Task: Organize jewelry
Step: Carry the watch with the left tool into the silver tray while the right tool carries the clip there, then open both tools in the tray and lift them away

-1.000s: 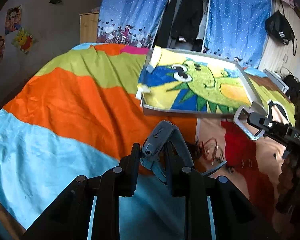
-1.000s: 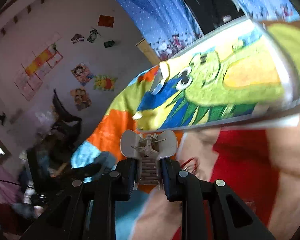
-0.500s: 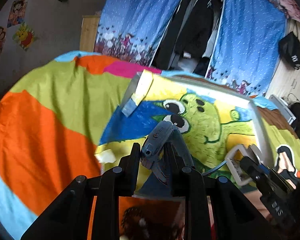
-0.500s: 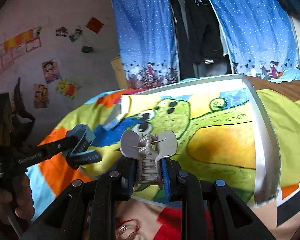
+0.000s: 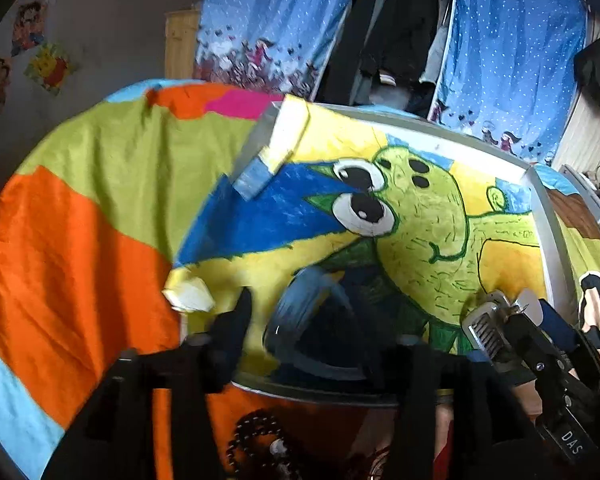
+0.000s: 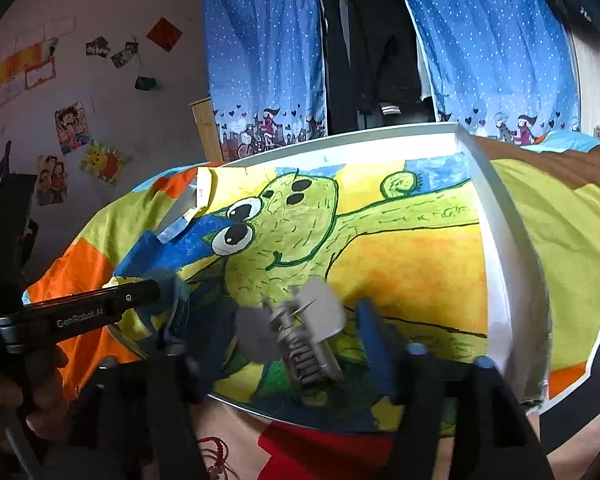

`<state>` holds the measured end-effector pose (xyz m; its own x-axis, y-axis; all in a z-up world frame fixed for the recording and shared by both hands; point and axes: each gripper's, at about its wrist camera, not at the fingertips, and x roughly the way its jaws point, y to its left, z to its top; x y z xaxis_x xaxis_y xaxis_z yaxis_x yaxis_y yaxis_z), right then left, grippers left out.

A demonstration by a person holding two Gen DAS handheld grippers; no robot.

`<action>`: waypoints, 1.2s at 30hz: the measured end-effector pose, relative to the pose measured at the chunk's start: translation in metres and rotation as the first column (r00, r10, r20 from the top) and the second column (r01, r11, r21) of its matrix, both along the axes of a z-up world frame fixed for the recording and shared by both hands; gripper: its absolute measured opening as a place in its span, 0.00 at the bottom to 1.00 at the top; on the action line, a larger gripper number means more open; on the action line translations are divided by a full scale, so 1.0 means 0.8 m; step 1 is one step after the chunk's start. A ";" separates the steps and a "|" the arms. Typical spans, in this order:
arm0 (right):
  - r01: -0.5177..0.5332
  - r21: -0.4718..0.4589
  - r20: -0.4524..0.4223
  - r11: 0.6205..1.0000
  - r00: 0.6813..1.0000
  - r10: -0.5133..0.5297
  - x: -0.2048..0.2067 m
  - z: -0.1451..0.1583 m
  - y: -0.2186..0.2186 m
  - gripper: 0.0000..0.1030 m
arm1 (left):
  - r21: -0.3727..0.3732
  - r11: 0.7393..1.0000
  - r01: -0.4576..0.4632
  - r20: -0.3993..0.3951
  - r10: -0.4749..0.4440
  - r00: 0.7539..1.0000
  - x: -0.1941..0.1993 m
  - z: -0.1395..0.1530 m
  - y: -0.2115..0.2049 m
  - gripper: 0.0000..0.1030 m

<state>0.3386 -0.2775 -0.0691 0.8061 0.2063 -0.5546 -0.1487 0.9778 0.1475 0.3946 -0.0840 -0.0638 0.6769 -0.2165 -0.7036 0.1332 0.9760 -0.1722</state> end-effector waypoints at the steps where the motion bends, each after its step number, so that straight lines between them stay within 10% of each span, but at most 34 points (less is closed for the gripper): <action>1: 0.002 -0.008 0.002 1.000 1.000 -0.002 -0.002 0.003 0.000 0.62 | 0.011 1.000 -0.010 0.027 0.009 1.000 -0.007 0.007 0.002 0.54; 14: 0.049 -0.072 0.185 0.996 0.982 -0.035 -0.099 0.081 -0.006 1.00 | -0.060 0.993 -0.098 0.247 0.110 0.963 -0.139 0.102 0.036 0.98; 36: 0.122 -0.055 0.297 0.991 0.949 -0.101 -0.359 0.147 0.014 1.00 | 0.005 0.998 -0.063 0.381 0.056 0.923 -0.401 0.143 0.070 0.98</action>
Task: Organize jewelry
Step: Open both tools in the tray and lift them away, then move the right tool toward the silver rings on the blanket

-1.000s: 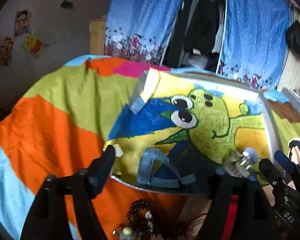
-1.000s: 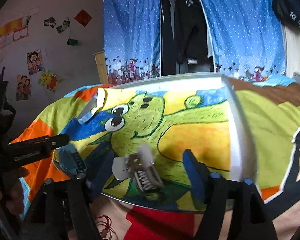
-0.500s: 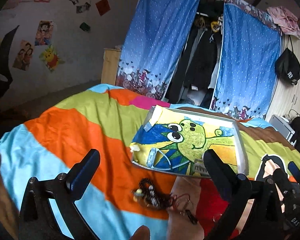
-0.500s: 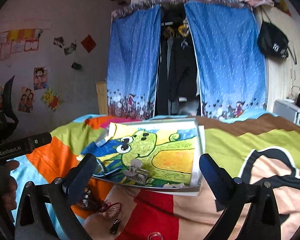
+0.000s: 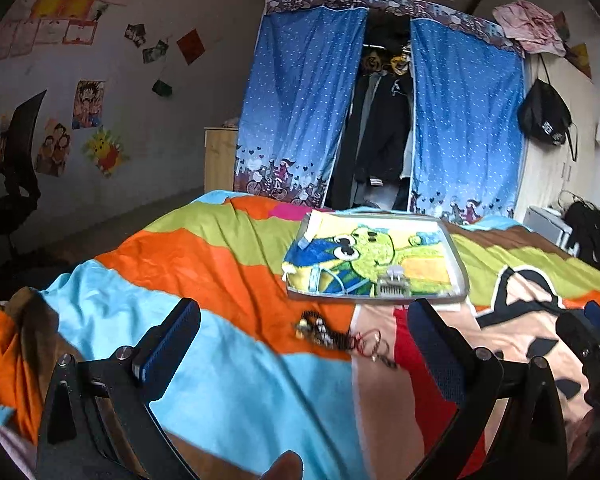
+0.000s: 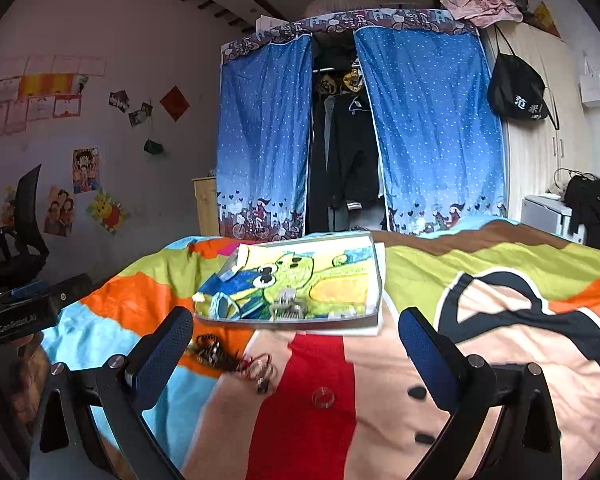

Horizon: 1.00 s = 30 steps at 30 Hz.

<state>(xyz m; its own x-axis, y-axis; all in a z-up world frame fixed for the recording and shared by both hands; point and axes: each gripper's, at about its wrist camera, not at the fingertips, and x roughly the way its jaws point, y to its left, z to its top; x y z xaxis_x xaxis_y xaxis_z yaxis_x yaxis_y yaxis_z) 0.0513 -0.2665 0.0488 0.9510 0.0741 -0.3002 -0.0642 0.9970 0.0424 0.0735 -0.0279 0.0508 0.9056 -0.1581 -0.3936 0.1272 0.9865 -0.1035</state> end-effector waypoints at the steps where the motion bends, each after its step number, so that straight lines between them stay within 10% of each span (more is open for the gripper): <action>1: 0.000 0.003 -0.010 1.000 1.000 0.000 -0.008 -0.001 0.001 1.00 | 0.007 1.000 0.003 -0.004 -0.003 1.000 -0.008 -0.004 0.000 0.98; 19: 0.066 0.016 -0.261 0.998 0.963 -0.059 -0.037 -0.047 0.005 1.00 | 0.117 0.990 0.079 -0.200 -0.055 0.978 -0.037 -0.080 -0.011 0.98; 30: 0.136 0.190 -0.509 0.972 0.860 -0.021 0.028 -0.085 -0.052 1.00 | 0.088 0.979 0.186 -0.328 -0.148 0.933 0.030 -0.101 -0.025 0.98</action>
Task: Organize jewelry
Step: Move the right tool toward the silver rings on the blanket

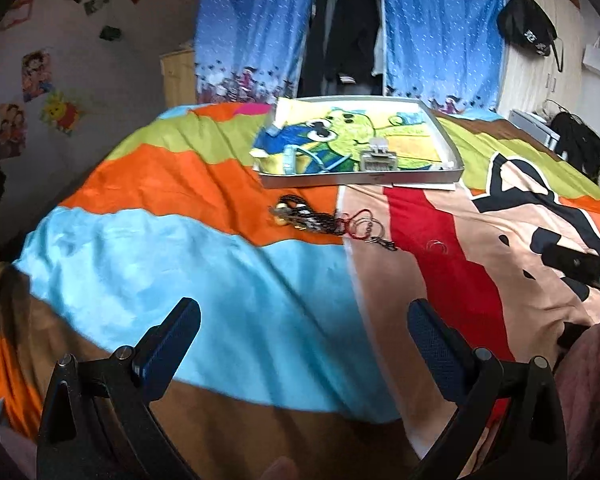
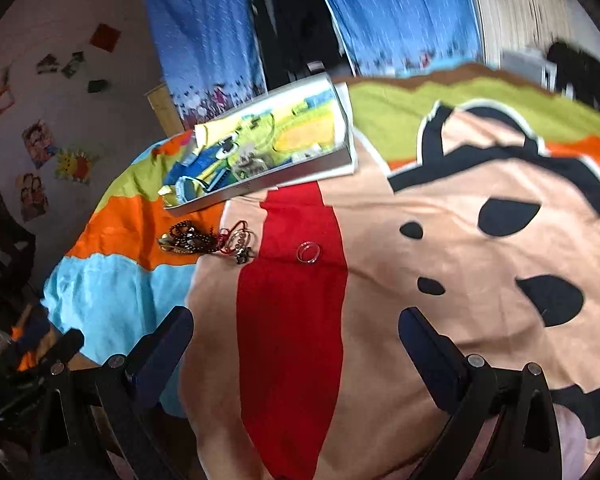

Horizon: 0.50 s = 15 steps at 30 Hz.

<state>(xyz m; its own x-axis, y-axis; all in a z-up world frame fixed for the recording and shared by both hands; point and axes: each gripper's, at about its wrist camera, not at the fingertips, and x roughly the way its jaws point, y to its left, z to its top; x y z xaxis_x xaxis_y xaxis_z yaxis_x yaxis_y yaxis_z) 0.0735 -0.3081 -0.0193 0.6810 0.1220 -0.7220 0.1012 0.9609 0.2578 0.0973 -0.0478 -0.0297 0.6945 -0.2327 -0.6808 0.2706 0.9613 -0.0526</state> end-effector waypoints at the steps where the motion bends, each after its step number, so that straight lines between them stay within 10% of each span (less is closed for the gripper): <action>1: 0.002 0.018 -0.014 1.000 1.000 -0.002 0.008 -0.002 -0.007 1.00 | 0.000 1.000 0.022 -0.003 -0.022 1.000 0.010 -0.002 -0.005 0.98; 10: -0.037 0.071 -0.115 0.997 0.992 0.045 0.097 -0.027 -0.051 0.99 | -0.025 0.979 0.204 -0.021 -0.205 0.979 0.081 -0.035 -0.063 0.98; 15: -0.106 0.097 -0.146 0.990 0.982 0.120 0.139 -0.051 -0.058 0.77 | -0.070 0.958 0.277 -0.015 -0.278 0.960 0.124 -0.050 -0.092 0.90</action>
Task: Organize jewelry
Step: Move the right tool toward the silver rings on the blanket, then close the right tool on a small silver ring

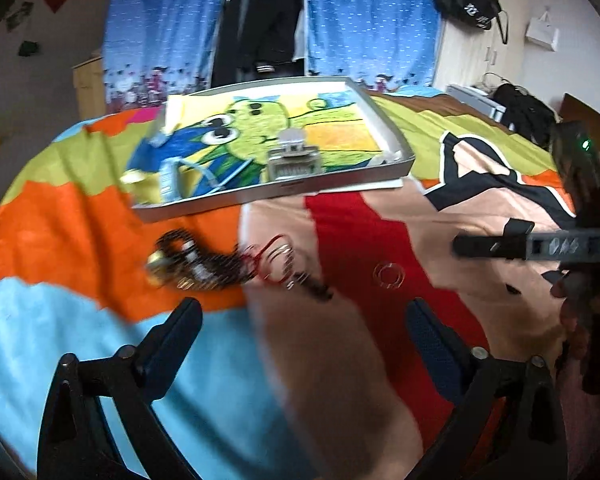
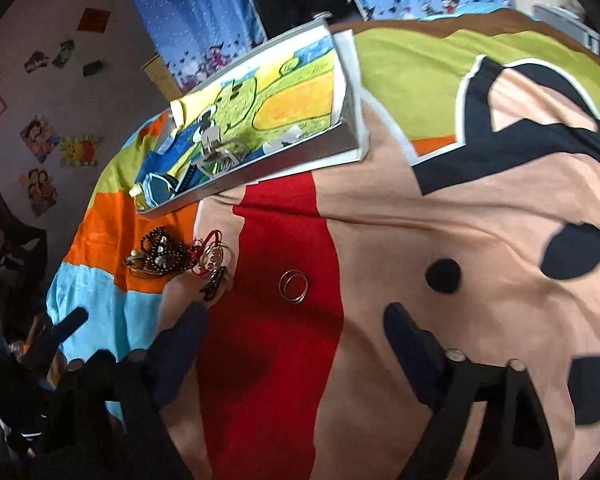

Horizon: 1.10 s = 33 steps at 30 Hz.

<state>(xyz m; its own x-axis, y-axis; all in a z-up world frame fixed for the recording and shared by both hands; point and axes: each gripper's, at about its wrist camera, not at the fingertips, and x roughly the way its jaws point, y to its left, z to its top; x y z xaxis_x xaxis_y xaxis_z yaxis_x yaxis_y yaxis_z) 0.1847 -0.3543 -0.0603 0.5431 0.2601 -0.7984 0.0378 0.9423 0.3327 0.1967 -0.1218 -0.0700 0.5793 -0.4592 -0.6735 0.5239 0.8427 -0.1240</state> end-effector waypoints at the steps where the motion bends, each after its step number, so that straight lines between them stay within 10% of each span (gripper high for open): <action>1: -0.009 -0.004 -0.006 1.000 1.000 0.009 0.006 -0.004 0.000 0.74 | -0.004 1.000 0.005 -0.007 -0.005 1.000 0.008 -0.003 -0.004 0.87; 14: -0.176 -0.085 -0.030 0.981 0.984 0.174 0.048 -0.053 0.021 0.40 | -0.084 0.996 0.017 -0.271 -0.039 0.962 0.093 -0.063 -0.022 0.34; 26: -0.233 -0.179 -0.098 0.956 0.971 0.218 0.074 -0.089 0.032 0.31 | -0.094 0.995 0.042 -0.430 -0.078 0.900 0.127 -0.076 -0.018 0.30; 33: -0.228 -0.203 -0.109 0.952 0.972 0.209 0.074 -0.092 0.033 0.30 | -0.030 0.998 0.047 -0.416 -0.055 0.908 0.128 -0.082 -0.019 0.18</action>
<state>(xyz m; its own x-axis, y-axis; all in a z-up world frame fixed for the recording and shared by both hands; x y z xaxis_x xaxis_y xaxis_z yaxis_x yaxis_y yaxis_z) 0.2436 -0.3280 -0.1336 0.4197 0.1843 -0.8888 -0.1574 0.9791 0.1287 0.2988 -0.1367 -0.1358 0.2231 -0.4954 -0.8395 0.4635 0.8115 -0.3557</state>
